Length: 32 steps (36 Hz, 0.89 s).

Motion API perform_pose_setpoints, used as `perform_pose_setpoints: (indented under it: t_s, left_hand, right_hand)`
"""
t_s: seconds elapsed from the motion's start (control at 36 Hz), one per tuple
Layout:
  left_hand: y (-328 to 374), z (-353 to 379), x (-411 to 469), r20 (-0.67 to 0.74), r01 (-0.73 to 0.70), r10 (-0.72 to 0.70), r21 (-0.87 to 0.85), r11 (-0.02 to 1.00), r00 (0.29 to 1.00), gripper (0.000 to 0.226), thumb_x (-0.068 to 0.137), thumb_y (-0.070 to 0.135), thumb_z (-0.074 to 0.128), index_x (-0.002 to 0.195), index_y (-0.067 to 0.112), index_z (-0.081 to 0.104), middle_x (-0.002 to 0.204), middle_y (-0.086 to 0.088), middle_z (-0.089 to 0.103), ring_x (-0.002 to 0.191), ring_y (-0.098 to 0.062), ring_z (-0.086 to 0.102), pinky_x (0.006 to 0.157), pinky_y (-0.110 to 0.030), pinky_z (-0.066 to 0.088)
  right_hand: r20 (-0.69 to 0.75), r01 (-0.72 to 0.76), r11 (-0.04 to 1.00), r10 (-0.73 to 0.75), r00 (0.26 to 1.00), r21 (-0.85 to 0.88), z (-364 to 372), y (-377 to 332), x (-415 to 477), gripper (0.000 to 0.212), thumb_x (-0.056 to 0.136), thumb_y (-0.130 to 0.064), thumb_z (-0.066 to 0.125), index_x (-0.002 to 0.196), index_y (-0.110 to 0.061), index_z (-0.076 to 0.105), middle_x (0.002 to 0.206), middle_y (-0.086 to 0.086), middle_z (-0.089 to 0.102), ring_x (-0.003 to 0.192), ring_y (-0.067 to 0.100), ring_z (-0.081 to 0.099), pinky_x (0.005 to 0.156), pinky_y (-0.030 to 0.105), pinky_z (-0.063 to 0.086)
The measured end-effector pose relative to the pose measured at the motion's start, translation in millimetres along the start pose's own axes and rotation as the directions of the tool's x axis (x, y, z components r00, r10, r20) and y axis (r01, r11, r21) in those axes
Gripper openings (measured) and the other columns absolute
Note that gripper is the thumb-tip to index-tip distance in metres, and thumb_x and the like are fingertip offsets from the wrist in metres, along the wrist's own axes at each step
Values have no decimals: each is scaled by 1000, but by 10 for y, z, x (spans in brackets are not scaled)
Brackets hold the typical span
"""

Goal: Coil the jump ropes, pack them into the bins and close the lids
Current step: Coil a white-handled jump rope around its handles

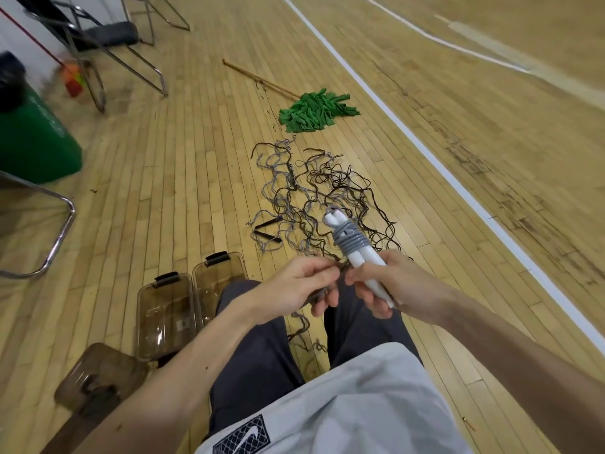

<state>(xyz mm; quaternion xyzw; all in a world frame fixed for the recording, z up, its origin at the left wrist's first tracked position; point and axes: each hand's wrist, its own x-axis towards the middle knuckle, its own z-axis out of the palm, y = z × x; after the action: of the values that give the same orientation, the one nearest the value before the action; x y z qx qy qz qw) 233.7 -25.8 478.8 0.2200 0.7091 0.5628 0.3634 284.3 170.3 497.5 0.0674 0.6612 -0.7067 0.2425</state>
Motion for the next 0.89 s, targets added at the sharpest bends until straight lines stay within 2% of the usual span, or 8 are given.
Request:
perform_pose_setpoints:
  t_s: [0.08,0.28,0.36,0.5,0.56,0.69,0.81,0.89]
  left_hand:
    - [-13,27,11,-32,22,-19,103,994,999,23,106,17,48,111,-1,61,69,-1,62,52,-14,51,53,-26,44]
    - [-24,55,5,-61,76,-60,298,952,996,15,104,26,53,94,30,63,69,5,62,53,-14,54,59,-37,49]
    - [-39,92,-9,-94,96,-60,447,889,994,13,103,29,54,97,22,63,73,3,64,52,-9,54,59,-34,51]
    - [-1,159,-66,-114,62,40,769,636,993,21,103,33,51,95,15,59,80,-1,61,72,-19,54,62,-37,38]
    - [57,179,-82,-94,55,52,863,502,994,21,105,33,48,103,15,58,86,0,57,83,-26,57,65,-37,39]
    - [259,134,-106,-2,-17,78,967,254,997,25,107,35,41,113,17,58,106,0,61,98,-23,60,73,-35,46]
    - [460,66,-104,104,-116,76,979,169,992,30,104,38,46,115,16,62,111,0,61,103,-21,59,80,-33,47]
    - [575,23,-78,156,-166,68,972,168,985,27,102,38,51,111,16,65,105,-1,62,98,-21,59,79,-34,48]
  right_hand:
    - [-23,-17,999,16,1000,-35,-63,47,42,18,92,-3,61,75,-1,55,55,11,51,40,19,39,44,24,33]
    - [-49,-15,993,9,999,-121,-158,162,73,19,95,-9,64,81,2,58,61,12,56,46,19,46,45,27,39]
    - [-66,-13,990,4,998,-137,-185,199,102,18,95,-13,67,84,-1,60,65,12,60,48,19,49,47,28,41]
    - [-90,-40,980,22,996,-196,-158,248,126,17,97,-15,66,85,-4,61,67,11,64,49,19,53,45,26,44]
    - [-66,-60,973,46,997,-223,-150,238,118,17,98,-15,65,86,-3,61,68,11,64,50,19,53,45,27,44]
    - [-2,-110,958,114,993,-265,-126,200,92,17,98,-14,65,86,-4,59,66,9,63,47,17,52,44,26,43]
    - [60,-142,945,166,984,-295,-92,192,72,17,98,-16,65,86,-5,59,66,10,60,46,17,50,45,26,44]
    - [98,-151,933,192,977,-325,-65,173,55,17,98,-19,65,87,-7,58,67,9,60,47,17,51,46,26,45]
